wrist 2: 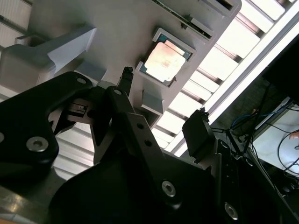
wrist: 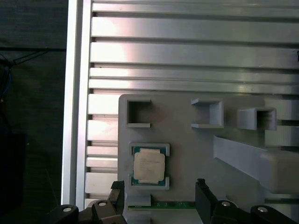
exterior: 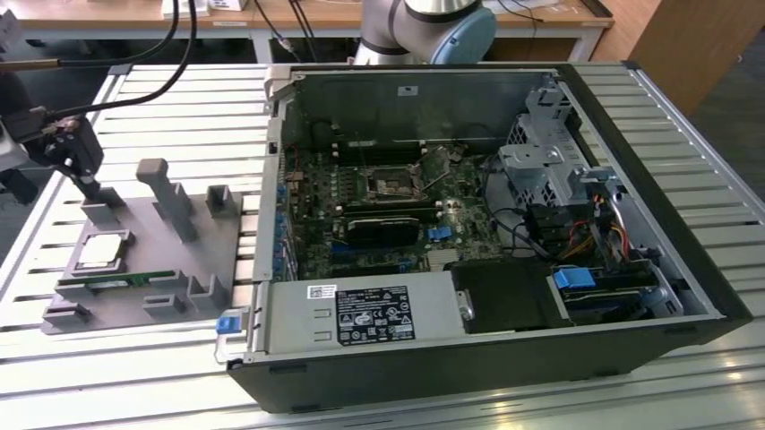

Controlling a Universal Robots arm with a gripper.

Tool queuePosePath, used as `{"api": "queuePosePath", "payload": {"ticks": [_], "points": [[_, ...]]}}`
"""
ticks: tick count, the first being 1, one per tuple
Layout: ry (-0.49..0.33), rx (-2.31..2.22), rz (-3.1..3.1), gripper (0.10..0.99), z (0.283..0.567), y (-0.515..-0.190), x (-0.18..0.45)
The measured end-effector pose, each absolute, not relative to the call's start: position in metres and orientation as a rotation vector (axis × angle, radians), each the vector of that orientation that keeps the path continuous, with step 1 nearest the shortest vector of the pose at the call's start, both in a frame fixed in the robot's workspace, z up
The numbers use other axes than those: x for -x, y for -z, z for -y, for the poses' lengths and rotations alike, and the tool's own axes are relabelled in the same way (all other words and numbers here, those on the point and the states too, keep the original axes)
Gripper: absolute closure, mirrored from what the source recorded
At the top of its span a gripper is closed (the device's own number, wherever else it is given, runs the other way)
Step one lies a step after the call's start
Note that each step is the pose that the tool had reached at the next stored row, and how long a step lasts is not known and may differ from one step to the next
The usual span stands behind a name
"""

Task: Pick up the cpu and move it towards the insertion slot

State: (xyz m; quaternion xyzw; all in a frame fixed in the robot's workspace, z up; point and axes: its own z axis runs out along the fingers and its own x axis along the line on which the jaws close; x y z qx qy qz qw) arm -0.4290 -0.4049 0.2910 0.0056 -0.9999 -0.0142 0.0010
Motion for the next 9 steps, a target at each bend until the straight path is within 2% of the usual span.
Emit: {"api": "queuePosePath", "payload": {"ticks": [9], "points": [[0.044, -0.018, 3.139, 0.380, 0.4049, -0.2882, 0.4292]]}}
